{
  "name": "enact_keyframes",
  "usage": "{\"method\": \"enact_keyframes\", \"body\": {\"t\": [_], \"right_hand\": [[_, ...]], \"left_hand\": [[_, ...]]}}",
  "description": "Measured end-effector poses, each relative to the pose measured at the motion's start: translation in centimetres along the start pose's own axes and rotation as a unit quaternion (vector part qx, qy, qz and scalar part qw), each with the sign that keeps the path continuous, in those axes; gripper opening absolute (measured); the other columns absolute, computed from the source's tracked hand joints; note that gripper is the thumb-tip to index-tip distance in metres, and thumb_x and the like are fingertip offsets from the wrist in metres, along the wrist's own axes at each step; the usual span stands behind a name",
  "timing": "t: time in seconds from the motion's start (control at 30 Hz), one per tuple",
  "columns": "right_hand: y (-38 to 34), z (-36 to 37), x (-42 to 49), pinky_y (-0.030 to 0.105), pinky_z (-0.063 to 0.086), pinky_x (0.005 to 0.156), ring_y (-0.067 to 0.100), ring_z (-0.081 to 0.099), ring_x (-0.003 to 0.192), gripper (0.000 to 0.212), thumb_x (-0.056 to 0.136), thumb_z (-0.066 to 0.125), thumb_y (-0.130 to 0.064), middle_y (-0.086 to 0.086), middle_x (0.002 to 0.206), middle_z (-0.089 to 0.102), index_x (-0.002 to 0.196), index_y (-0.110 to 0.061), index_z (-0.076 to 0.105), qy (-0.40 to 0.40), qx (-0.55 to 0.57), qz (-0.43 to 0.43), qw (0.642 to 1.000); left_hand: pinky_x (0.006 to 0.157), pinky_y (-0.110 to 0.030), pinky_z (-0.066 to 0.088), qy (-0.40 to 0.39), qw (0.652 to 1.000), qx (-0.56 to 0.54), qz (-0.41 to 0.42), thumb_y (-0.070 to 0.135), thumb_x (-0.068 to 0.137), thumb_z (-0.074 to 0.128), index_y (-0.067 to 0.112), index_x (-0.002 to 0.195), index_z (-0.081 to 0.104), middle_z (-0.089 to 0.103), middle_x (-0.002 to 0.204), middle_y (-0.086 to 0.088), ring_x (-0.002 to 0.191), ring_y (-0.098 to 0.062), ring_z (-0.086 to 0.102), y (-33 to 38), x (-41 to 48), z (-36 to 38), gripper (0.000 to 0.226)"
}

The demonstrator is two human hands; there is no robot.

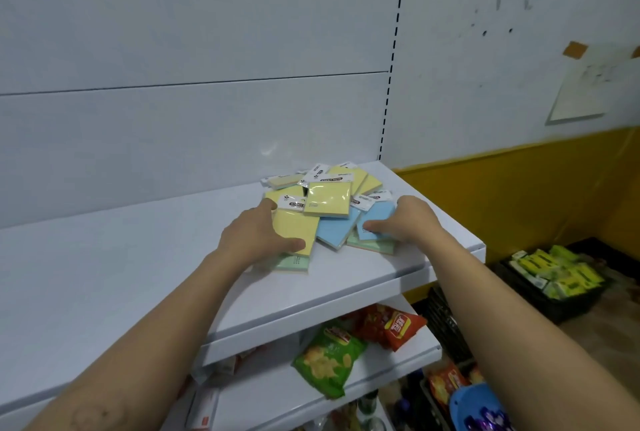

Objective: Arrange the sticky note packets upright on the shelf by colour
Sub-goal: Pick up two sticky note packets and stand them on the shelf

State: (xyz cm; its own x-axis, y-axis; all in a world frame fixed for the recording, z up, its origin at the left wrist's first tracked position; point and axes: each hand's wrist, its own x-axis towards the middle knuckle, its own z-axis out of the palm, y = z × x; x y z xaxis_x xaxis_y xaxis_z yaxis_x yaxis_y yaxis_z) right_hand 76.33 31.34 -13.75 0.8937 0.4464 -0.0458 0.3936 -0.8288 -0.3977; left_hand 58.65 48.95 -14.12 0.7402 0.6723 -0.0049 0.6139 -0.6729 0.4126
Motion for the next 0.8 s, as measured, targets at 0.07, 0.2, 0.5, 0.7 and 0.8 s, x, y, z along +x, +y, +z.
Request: {"method": "enact_keyframes", "body": {"t": [0.07, 0.2, 0.5, 0.7, 0.8], "right_hand": [[0.2, 0.1, 0.0, 0.027, 0.034, 0.052, 0.019, 0.053, 0.083, 0.061, 0.07, 0.072, -0.062, 0.002, 0.094, 0.058, 0.099, -0.012, 0.053, -0.007, 0.01, 0.021, 1.0], [0.3, 0.0, 0.1, 0.027, 0.037, 0.052, 0.018, 0.057, 0.083, 0.062, 0.067, 0.074, -0.063, 0.001, 0.091, 0.062, 0.1, -0.013, 0.058, 0.0, 0.023, 0.036, 0.999], [0.5, -1.6, 0.2, 0.029, 0.048, 0.063, 0.021, 0.059, 0.09, 0.061, 0.069, 0.079, -0.052, 0.005, 0.103, 0.064, 0.105, -0.009, 0.057, -0.048, 0.053, 0.056, 0.996], [1.5, -3.9, 0.4, 0.028, 0.05, 0.054, 0.019, 0.059, 0.071, 0.042, 0.08, 0.077, -0.028, 0.012, 0.099, 0.067, 0.107, -0.001, 0.058, -0.105, 0.111, 0.063, 0.986], [2.0, -5.2, 0.7, 0.028, 0.05, 0.054, 0.02, 0.06, 0.071, 0.039, 0.081, 0.076, -0.024, 0.014, 0.098, 0.068, 0.105, 0.001, 0.058, -0.087, 0.116, 0.064, 0.987]], "left_hand": [[0.087, -0.035, 0.046, -0.013, 0.999, -0.049, -0.013, 0.054, 0.063, 0.08, 0.021, 0.139, 0.033, 0.056, 0.127, -0.004, 0.114, -0.023, 0.053, -0.4, 0.3, -0.2, 0.095], [0.09, -0.035, 0.047, -0.025, 0.99, -0.137, -0.031, 0.043, 0.065, 0.083, 0.016, 0.137, 0.04, 0.057, 0.125, -0.007, 0.112, -0.024, 0.055, -1.1, 0.9, -0.9, 0.088], [0.053, -0.026, 0.05, -0.057, 0.967, -0.245, -0.027, 0.026, 0.077, 0.077, 0.007, 0.101, 0.061, 0.065, 0.083, -0.005, 0.069, -0.017, 0.06, -1.6, 1.9, -2.2, 0.035], [0.049, -0.022, 0.047, -0.031, 0.97, -0.241, -0.011, 0.009, 0.07, 0.072, -0.003, 0.078, 0.064, 0.062, 0.066, -0.008, 0.058, -0.02, 0.055, -1.4, 2.0, -4.2, 0.016], [0.045, -0.021, 0.046, -0.001, 0.971, -0.24, -0.002, 0.007, 0.068, 0.073, -0.007, 0.082, 0.065, 0.061, 0.069, -0.008, 0.057, -0.019, 0.056, -1.0, 2.2, -5.3, 0.021]]}}
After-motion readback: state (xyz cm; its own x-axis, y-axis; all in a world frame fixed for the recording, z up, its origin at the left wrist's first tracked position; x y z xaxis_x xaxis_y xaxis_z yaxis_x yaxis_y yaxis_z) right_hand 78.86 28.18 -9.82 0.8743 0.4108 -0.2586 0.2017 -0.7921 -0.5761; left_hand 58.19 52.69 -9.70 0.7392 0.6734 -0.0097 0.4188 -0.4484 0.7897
